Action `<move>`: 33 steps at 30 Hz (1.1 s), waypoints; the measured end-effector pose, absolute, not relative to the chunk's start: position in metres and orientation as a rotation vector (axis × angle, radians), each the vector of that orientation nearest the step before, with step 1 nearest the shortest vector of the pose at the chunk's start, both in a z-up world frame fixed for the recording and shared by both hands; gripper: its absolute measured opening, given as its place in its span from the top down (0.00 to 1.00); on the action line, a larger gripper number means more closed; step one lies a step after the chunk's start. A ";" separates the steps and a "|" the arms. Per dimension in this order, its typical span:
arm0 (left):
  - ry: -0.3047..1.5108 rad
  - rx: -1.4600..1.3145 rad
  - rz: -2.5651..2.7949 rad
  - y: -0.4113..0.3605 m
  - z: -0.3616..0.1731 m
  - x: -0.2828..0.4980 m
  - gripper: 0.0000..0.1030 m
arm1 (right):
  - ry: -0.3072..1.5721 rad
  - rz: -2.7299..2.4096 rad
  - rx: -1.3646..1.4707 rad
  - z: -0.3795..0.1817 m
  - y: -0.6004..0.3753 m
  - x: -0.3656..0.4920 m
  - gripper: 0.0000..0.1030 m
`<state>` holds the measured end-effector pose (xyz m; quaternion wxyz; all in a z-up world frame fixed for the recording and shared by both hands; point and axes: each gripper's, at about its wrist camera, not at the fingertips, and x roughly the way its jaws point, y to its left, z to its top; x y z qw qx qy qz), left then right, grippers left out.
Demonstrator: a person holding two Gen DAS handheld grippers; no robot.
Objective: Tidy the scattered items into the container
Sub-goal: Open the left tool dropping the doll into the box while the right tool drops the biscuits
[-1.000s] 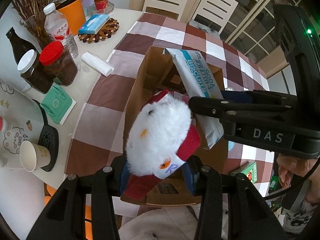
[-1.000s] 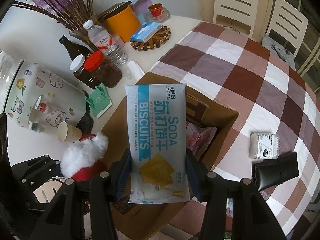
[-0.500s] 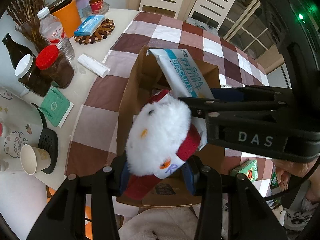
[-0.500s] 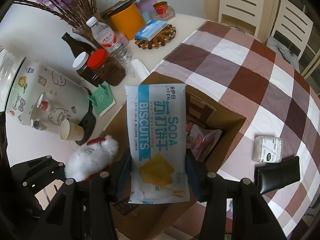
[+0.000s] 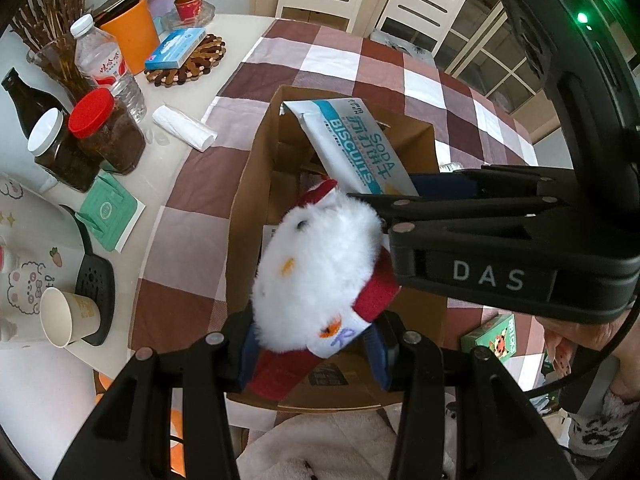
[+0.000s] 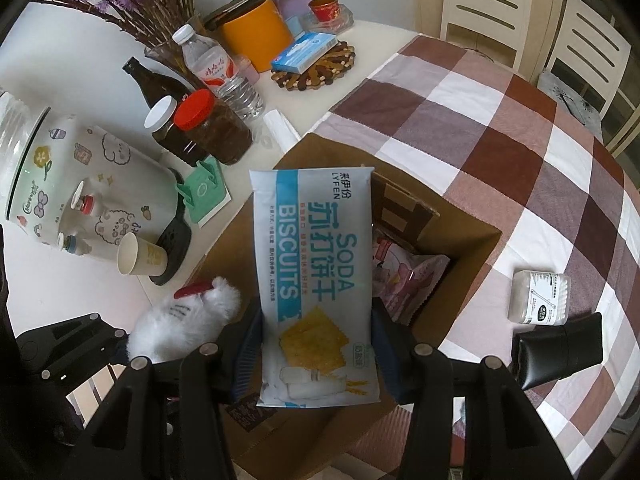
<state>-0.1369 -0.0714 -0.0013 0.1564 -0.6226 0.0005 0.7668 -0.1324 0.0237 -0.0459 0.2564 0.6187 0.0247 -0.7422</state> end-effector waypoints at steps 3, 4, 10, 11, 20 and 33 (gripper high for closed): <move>0.000 -1.784 2.191 -0.071 -0.002 -0.136 0.55 | 0.067 -2.011 1.682 -0.047 0.024 -0.132 0.49; 0.003 -1.785 2.189 -0.071 -0.002 -0.136 0.55 | 0.068 -2.010 1.682 -0.047 0.024 -0.132 0.49; 0.002 -1.794 2.179 -0.071 -0.005 -0.137 0.55 | 0.071 -2.007 1.684 -0.048 0.023 -0.132 0.49; 0.002 -1.795 2.178 -0.070 -0.006 -0.137 0.55 | 0.072 -2.006 1.685 -0.049 0.022 -0.132 0.49; -0.001 -1.816 2.163 -0.071 -0.011 -0.139 0.55 | 0.118 -1.985 1.719 -0.063 0.017 -0.140 0.49; -0.002 -1.891 2.126 -0.073 -0.026 -0.141 0.40 | 0.227 -1.947 1.759 -0.084 0.002 -0.148 0.49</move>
